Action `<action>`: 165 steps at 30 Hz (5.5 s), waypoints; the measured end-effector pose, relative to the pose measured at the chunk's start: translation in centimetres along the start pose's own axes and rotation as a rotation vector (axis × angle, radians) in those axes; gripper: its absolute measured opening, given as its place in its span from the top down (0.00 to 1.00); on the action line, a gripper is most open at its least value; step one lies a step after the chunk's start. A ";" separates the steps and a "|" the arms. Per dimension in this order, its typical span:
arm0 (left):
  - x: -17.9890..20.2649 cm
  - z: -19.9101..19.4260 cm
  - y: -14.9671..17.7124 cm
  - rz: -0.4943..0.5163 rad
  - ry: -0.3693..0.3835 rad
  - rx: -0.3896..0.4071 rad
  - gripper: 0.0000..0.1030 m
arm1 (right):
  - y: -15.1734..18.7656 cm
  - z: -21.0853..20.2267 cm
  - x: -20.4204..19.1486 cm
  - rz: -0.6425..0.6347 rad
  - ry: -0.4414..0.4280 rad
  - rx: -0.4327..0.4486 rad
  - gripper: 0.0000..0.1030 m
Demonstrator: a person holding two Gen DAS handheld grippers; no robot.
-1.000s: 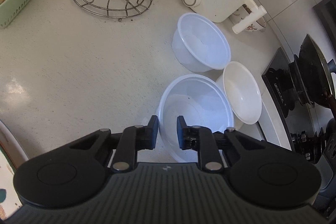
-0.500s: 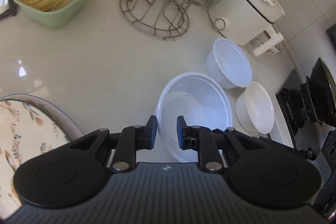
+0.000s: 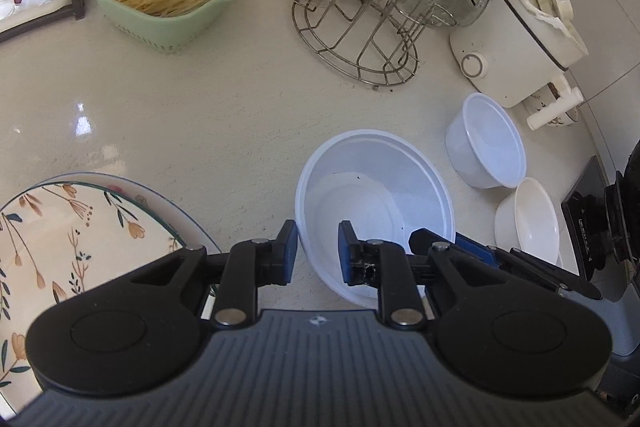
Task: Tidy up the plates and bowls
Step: 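Lift the translucent bowl with both tools and carry it over the other translucent bowl, then lower the held translucent bowl into the other translucent bowl with both tools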
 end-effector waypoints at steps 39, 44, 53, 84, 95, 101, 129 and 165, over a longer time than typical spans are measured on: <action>6.1 -9.0 0.8 0.142 -0.045 0.186 0.53 | -3.7 -13.4 2.2 -0.025 0.076 0.277 0.56; 7.4 -8.9 1.0 0.171 -0.034 0.187 0.53 | -3.3 -13.8 3.0 -0.010 0.085 0.281 0.56; 10.2 -7.1 0.6 0.230 0.008 0.162 0.53 | -2.5 -14.6 5.0 0.016 0.136 0.280 0.56; 17.1 2.3 -8.2 0.256 0.104 0.068 0.40 | -8.1 -9.3 13.1 0.072 0.193 0.223 0.56; 16.4 7.9 -10.5 0.202 0.095 -0.013 0.40 | -10.3 -5.1 15.9 0.115 0.187 0.130 0.56; 15.0 10.8 -10.0 0.117 0.114 -0.096 0.40 | -10.7 -2.3 16.6 0.138 0.151 0.065 0.56; 14.1 10.5 -9.7 0.137 0.210 -0.064 0.71 | -9.5 0.8 17.2 0.291 0.096 0.028 0.79; 8.9 -3.8 -6.9 0.107 0.111 0.104 0.71 | -8.3 -5.1 7.1 0.239 -0.042 0.122 0.77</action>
Point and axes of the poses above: each gripper's, at about its wrist camera, not at the fingertips, and z roughly the way its jaws point, x to its right, y to its underside, the point moved 6 cm from there along z, roughly the way its jaws point, and after that the axes turned 6 degrees about z, right-handed, at the moved point
